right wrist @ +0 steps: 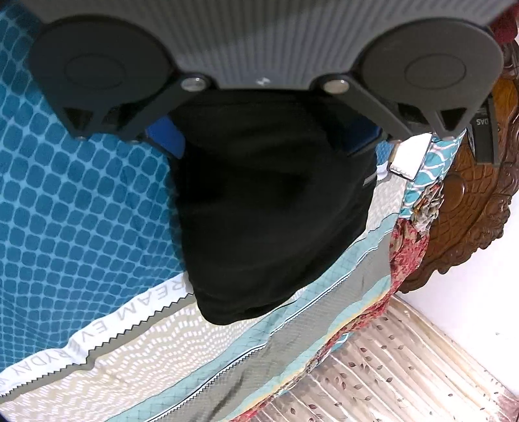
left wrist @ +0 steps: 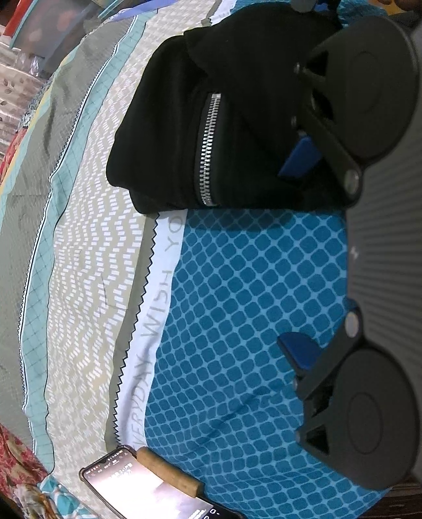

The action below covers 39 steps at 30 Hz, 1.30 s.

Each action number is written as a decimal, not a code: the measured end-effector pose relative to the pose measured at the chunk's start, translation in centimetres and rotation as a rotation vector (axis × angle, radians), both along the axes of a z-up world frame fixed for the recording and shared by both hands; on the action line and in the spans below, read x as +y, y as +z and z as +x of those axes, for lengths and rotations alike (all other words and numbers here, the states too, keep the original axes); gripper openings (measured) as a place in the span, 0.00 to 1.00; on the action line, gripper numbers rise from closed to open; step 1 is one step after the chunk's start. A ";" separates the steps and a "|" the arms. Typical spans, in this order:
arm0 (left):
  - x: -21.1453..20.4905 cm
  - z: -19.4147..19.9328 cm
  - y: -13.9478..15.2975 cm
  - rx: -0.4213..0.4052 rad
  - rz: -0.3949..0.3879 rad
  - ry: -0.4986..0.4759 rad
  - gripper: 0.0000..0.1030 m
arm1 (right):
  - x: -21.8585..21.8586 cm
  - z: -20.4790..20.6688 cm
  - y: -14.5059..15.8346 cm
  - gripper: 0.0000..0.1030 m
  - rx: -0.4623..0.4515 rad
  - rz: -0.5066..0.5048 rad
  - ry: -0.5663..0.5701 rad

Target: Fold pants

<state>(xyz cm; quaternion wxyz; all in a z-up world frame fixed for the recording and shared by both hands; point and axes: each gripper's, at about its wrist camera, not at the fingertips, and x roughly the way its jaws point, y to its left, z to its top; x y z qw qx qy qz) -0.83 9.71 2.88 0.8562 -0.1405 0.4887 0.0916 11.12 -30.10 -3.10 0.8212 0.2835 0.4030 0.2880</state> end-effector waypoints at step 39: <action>-0.6 -0.2 0.3 0.000 0.052 -0.014 1.00 | 1.1 -0.6 0.2 1.00 -0.052 -0.061 0.010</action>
